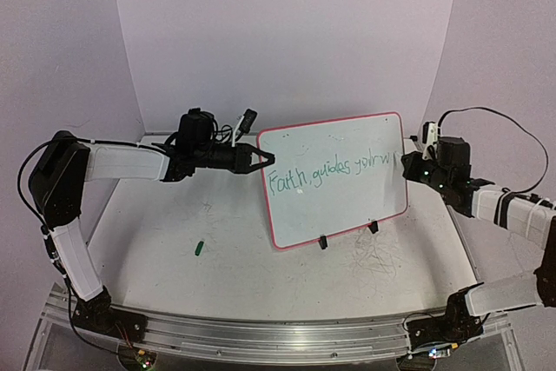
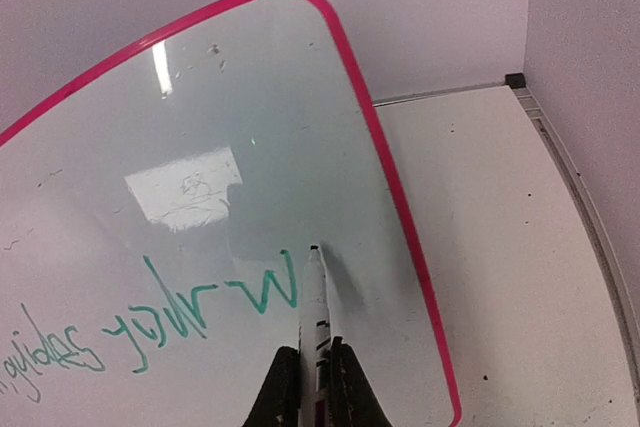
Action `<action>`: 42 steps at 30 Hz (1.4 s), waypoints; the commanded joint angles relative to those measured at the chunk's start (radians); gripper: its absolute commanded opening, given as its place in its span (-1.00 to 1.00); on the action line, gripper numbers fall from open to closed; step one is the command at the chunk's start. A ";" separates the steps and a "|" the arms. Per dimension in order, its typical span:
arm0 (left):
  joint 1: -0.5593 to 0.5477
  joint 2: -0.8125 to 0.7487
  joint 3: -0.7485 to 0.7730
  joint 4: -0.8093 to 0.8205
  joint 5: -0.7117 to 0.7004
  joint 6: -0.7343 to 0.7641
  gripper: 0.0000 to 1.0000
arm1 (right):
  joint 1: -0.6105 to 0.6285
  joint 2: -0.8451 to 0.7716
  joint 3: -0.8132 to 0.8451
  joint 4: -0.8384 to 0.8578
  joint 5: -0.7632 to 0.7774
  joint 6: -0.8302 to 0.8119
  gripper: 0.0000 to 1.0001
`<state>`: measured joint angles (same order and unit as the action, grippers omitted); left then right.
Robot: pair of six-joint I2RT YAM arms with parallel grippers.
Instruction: Write a sentence on the whiteboard
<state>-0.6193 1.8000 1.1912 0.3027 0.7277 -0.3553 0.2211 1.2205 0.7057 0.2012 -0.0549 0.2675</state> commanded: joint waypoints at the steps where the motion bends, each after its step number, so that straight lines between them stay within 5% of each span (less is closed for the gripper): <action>1: 0.010 -0.006 0.015 -0.146 -0.110 0.067 -1.00 | -0.038 -0.019 -0.011 0.031 -0.161 -0.018 -1.00; 15: 0.010 -0.004 0.024 -0.148 -0.109 0.065 -1.00 | -0.039 -0.001 -0.018 0.050 -0.061 0.001 -1.00; 42: 0.010 0.000 0.027 -0.149 -0.108 0.067 -1.00 | -0.038 0.028 -0.015 0.032 -0.114 -0.009 -1.00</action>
<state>-0.6209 1.8000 1.2091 0.2714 0.7284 -0.3439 0.1802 1.2556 0.6838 0.2431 -0.1524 0.2600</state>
